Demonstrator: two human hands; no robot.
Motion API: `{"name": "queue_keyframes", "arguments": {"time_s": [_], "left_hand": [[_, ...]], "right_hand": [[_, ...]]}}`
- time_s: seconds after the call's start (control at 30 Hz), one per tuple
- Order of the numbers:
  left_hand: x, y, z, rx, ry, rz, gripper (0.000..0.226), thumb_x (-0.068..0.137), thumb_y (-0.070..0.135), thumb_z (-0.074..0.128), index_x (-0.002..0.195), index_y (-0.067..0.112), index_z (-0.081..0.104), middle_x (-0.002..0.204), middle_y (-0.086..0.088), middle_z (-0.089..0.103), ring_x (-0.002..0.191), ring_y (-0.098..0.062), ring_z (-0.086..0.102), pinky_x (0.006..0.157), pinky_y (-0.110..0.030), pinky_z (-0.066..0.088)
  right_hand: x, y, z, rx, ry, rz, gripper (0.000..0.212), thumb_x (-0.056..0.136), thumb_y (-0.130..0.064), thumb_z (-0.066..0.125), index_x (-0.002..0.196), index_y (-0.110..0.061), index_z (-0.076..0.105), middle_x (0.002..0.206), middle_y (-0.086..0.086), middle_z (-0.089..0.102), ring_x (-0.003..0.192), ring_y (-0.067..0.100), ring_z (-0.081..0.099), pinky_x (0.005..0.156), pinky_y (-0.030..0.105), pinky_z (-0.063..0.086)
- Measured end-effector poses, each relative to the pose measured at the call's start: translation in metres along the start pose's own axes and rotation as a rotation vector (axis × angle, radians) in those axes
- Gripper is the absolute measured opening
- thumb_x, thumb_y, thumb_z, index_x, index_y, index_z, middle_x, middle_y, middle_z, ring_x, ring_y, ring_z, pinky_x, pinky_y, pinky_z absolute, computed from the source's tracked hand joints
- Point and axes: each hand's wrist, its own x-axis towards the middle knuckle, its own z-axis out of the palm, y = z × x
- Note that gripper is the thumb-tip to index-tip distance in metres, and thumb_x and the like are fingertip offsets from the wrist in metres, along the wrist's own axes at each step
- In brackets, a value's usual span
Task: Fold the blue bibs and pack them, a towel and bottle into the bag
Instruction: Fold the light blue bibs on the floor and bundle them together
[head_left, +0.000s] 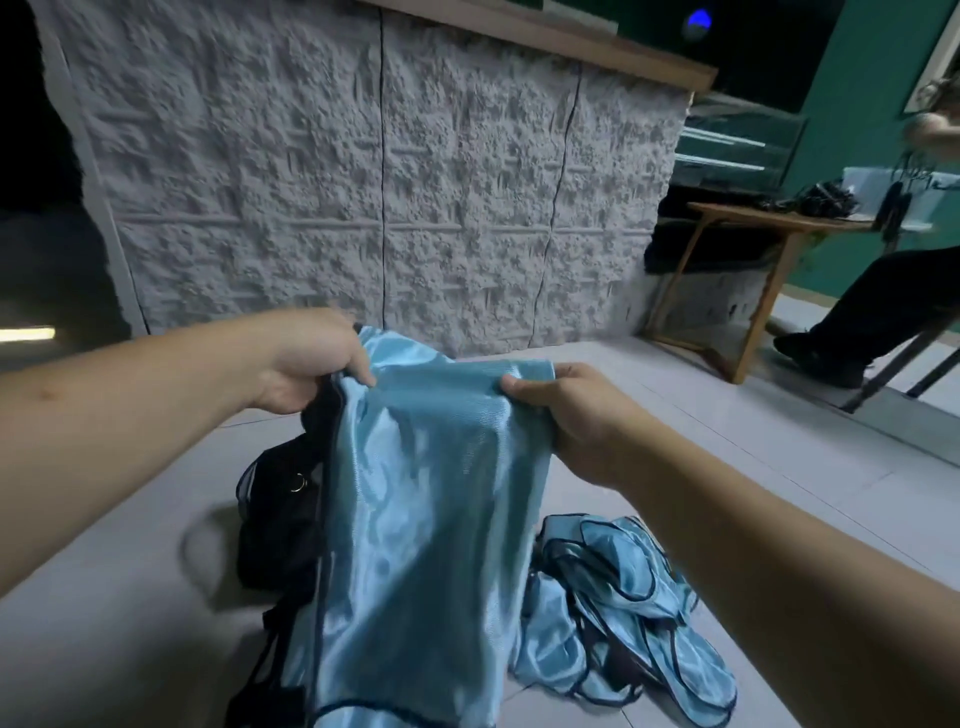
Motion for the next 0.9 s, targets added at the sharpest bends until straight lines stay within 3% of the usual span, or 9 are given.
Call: {"name": "queue_keyframes", "arguments": {"time_s": [0.17, 0.27, 0.33, 0.4, 0.5, 0.57, 0.67, 0.8, 0.9], "left_hand": [[-0.008, 0.0, 0.001, 0.258, 0.103, -0.067, 0.053, 0.089, -0.01, 0.058, 0.14, 0.0, 0.045, 0.122, -0.028, 0.059, 0.098, -0.045, 0.065, 0.084, -0.053, 0.058], [-0.01, 0.003, 0.0, 0.257, 0.093, -0.021, 0.057, 0.098, -0.008, 0.049, 0.145, 0.025, 0.051, 0.132, -0.021, 0.052, 0.093, -0.039, 0.064, 0.058, -0.036, 0.055], [-0.019, 0.003, 0.0, 0.282, 0.032, -0.004, 0.033, 0.104, -0.002, 0.045, 0.121, 0.016, 0.066, 0.107, -0.02, 0.063, 0.067, -0.03, 0.061, 0.044, -0.03, 0.049], [-0.026, 0.001, 0.0, 0.262, -0.04, -0.002, 0.022, 0.107, 0.02, 0.054, 0.107, 0.004, 0.069, 0.086, -0.016, 0.073, 0.063, -0.024, 0.067, 0.052, -0.031, 0.054], [-0.033, -0.006, -0.004, 0.425, -0.17, 0.059, 0.081, 0.06, 0.072, 0.083, 0.109, 0.009, 0.072, 0.111, -0.008, 0.075, 0.106, -0.023, 0.069, 0.098, -0.039, 0.051], [-0.04, -0.012, -0.001, 0.611, -0.252, 0.084, 0.079, 0.043, 0.061, 0.096, 0.105, 0.016, 0.075, 0.102, -0.007, 0.078, 0.098, -0.023, 0.073, 0.088, -0.034, 0.055], [-0.044, -0.019, 0.005, 0.966, -0.19, 0.116, 0.031, 0.067, 0.026, 0.094, 0.091, 0.026, 0.075, 0.079, 0.003, 0.076, 0.075, -0.018, 0.072, 0.066, -0.032, 0.056], [-0.054, -0.024, 0.002, 1.244, -0.126, 0.131, 0.002, 0.077, 0.022, 0.075, 0.078, 0.022, 0.073, 0.072, 0.005, 0.065, 0.066, -0.016, 0.058, 0.062, -0.029, 0.048], [-0.066, -0.032, -0.009, 1.205, -0.259, 0.1, 0.011, 0.067, 0.035, 0.067, 0.075, 0.033, 0.074, 0.093, 0.009, 0.074, 0.084, -0.015, 0.068, 0.08, -0.035, 0.058]], "right_hand": [[0.003, -0.004, 0.01, -0.107, 0.222, -0.023, 0.08, 0.084, -0.017, 0.084, 0.151, -0.012, 0.041, 0.128, 0.012, 0.059, 0.103, 0.035, 0.07, 0.09, 0.052, 0.06], [0.002, -0.004, 0.013, -0.192, 0.204, -0.084, 0.029, 0.093, -0.016, 0.074, 0.122, -0.018, 0.071, 0.112, 0.014, 0.072, 0.094, 0.028, 0.069, 0.09, 0.054, 0.06], [-0.005, -0.007, 0.012, -0.348, 0.135, -0.11, 0.012, 0.097, -0.02, 0.071, 0.098, -0.012, 0.081, 0.09, 0.009, 0.077, 0.085, 0.023, 0.067, 0.088, 0.042, 0.06], [-0.013, -0.012, 0.01, -0.476, 0.021, -0.126, 0.016, 0.09, -0.024, 0.079, 0.091, -0.007, 0.081, 0.085, 0.007, 0.078, 0.085, 0.024, 0.07, 0.087, 0.043, 0.057], [-0.027, -0.022, 0.014, -0.796, -0.09, -0.127, 0.039, 0.071, -0.024, 0.094, 0.104, -0.009, 0.08, 0.097, 0.007, 0.079, 0.09, 0.02, 0.07, 0.084, 0.036, 0.057], [-0.032, -0.025, 0.02, -1.112, -0.083, -0.155, 0.037, 0.068, -0.024, 0.095, 0.102, -0.017, 0.082, 0.091, 0.004, 0.078, 0.075, 0.014, 0.061, 0.067, 0.027, 0.05], [-0.036, -0.024, 0.028, -1.308, -0.087, -0.214, 0.009, 0.079, -0.019, 0.084, 0.083, -0.012, 0.08, 0.069, 0.01, 0.067, 0.063, 0.018, 0.05, 0.05, 0.024, 0.038], [-0.049, -0.024, 0.031, -1.36, -0.143, -0.182, 0.012, 0.082, -0.025, 0.081, 0.081, -0.013, 0.077, 0.07, 0.004, 0.062, 0.062, 0.017, 0.047, 0.054, 0.027, 0.038], [-0.058, -0.019, 0.025, -1.339, -0.246, -0.14, 0.008, 0.082, -0.027, 0.083, 0.08, -0.022, 0.076, 0.074, -0.004, 0.071, 0.069, 0.014, 0.06, 0.063, 0.029, 0.048]]}}
